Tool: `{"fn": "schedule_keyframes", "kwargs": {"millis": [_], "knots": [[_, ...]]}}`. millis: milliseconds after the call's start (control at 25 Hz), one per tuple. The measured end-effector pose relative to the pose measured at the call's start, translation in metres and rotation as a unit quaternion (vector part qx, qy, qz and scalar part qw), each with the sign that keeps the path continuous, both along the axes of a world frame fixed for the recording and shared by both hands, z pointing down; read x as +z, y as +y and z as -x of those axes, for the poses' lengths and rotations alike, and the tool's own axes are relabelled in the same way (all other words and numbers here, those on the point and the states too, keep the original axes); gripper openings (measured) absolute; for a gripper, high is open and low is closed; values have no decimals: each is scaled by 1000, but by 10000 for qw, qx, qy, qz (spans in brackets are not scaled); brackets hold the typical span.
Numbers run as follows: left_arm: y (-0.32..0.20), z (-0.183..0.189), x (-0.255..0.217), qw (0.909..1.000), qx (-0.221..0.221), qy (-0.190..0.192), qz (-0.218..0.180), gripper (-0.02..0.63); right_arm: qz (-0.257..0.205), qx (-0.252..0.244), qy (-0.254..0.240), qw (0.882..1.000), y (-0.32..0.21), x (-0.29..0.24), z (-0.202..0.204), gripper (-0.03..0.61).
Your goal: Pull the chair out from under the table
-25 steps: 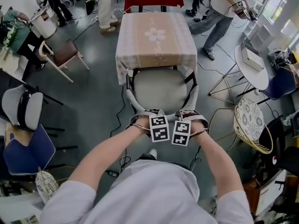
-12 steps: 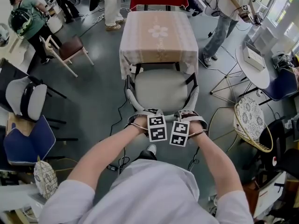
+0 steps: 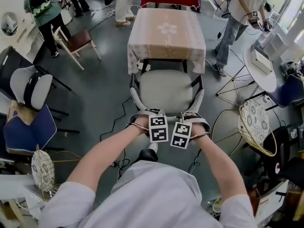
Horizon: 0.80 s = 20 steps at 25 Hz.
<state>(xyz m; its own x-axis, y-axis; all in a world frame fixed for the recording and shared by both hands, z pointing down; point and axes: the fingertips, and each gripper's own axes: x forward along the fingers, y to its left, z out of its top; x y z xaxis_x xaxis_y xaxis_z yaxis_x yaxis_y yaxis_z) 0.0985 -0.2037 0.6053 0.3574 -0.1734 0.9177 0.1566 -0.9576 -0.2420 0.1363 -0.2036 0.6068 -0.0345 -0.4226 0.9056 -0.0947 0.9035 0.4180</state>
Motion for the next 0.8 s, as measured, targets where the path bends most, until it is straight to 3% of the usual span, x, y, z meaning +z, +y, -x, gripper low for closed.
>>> {"fn": "schedule_keyframes", "kwargs": {"millis": [800], "knots": [[70, 19, 1, 9999, -80, -54, -37, 87, 7, -77, -48, 10000, 70, -1, 19, 97]]}}
